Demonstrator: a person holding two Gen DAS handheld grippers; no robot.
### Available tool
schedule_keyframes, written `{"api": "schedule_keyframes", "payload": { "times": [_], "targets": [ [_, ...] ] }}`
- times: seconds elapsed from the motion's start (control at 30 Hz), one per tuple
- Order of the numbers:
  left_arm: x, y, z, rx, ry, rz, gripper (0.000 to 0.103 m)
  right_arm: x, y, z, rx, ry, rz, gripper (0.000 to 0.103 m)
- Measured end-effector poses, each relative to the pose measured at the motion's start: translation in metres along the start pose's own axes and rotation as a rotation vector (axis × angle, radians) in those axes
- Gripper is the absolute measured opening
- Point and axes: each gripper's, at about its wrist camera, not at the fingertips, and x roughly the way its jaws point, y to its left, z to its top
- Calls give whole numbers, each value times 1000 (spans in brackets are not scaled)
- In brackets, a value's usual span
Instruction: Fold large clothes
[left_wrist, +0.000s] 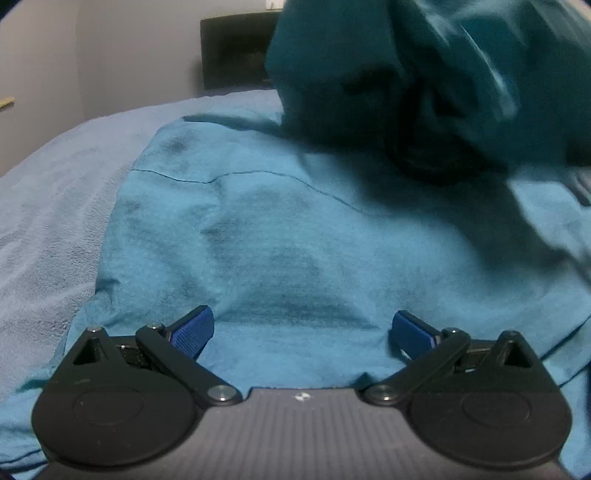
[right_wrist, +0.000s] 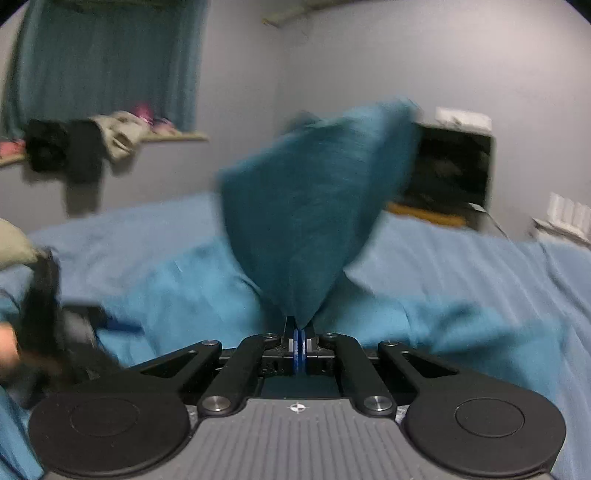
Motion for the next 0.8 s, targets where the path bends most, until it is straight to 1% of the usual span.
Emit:
{"api": "schedule_keyframes", "payload": {
  "times": [0.07,0.13,0.2,0.23,0.27,0.3,0.33,0.37,0.4,0.47,0.5,0.53,0.57,0.6,0.63,0.67,0.73,0.8],
  "targets": [
    [-13,12,6,-87,-14,-7,103,-2,2,-23,47,46,-82,5],
    [-28,26,10,-169,-45,2,103,-7,8,-44,31,117,-120,8],
    [-43,39,13,-222,-62,25,103,-11,16,-54,30,182,-153,8],
    [-49,44,14,-231,-53,55,103,-15,16,-56,58,195,-163,12],
    [-54,47,14,-230,-42,99,103,-22,17,-55,88,192,-169,18],
    [-60,51,13,-229,-38,139,103,-28,19,-52,118,179,-176,22],
    [-66,54,13,-232,-32,166,103,-33,20,-44,158,161,-181,30],
    [-71,57,13,-240,-29,183,103,-43,14,-39,208,139,-174,36],
    [-79,60,13,-258,-32,198,103,-52,10,-36,272,119,-161,39],
    [-96,65,14,-296,-52,204,103,-66,5,-30,374,95,-136,48],
    [-106,65,14,-313,-63,201,103,-70,-3,-26,425,90,-123,51],
    [-114,64,15,-326,-71,197,103,-64,-11,-19,480,94,-107,57],
    [-122,63,15,-335,-79,192,103,-64,-14,-19,549,108,-86,62],
    [-128,62,16,-341,-87,186,103,-55,-20,-16,620,119,-59,64],
    [-131,59,17,-341,-95,175,103,-53,-24,-20,702,125,-27,67],
    [-133,54,18,-330,-97,159,103,-50,-27,-23,754,130,-9,69],
    [-133,40,20,-279,-89,126,103,-42,-26,-28,795,143,16,69],
    [-130,29,22,-229,-81,119,103,-34,-20,-31,779,165,24,69]
  ]
}}
